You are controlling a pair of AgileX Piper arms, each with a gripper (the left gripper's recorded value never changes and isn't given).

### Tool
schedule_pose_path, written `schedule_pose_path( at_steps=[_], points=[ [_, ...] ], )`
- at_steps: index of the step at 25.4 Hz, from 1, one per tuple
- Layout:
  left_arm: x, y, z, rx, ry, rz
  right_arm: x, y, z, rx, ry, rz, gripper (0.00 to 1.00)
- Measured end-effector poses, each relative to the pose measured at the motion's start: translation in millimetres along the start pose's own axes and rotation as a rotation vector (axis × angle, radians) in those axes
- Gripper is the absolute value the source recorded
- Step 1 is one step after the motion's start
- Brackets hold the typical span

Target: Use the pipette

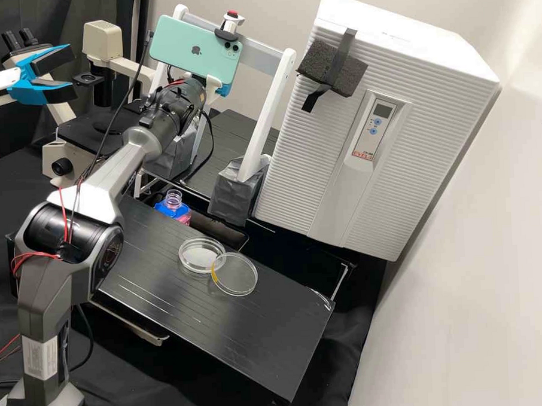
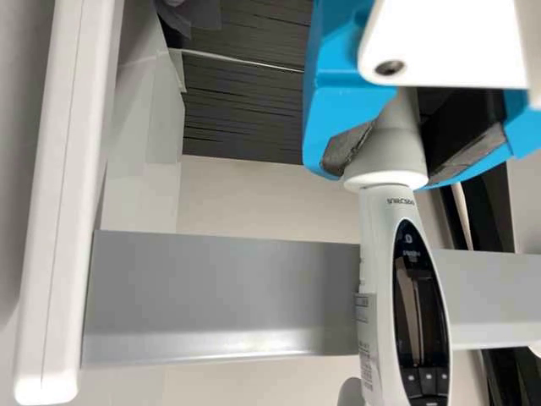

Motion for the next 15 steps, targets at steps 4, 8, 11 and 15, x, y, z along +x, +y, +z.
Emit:
schedule_pose_path(
  at_steps=[4, 8, 11, 15],
  points=[
    [0.8, -1.0, 2.4, -0.005, -0.009, -0.002, 0.5, -3.9, 0.9, 0.004, -0.008, -0.004, 0.00],
    [1.6, -2.0, 4.7, -0.009, -0.018, -0.005, 0.1, -8.4, 1.8, -0.008, -0.015, -0.017, 0.00],
    [1.7, -1.9, 6.0, -0.010, -0.022, -0.004, 1.3, -9.5, 0.8, -0.007, -0.015, -0.017, 0.00],
    [2.1, -3.4, 8.0, -0.015, -0.030, -0.008, 2.0, -9.7, 1.2, -0.008, -0.016, -0.017, 0.00]
  ],
)
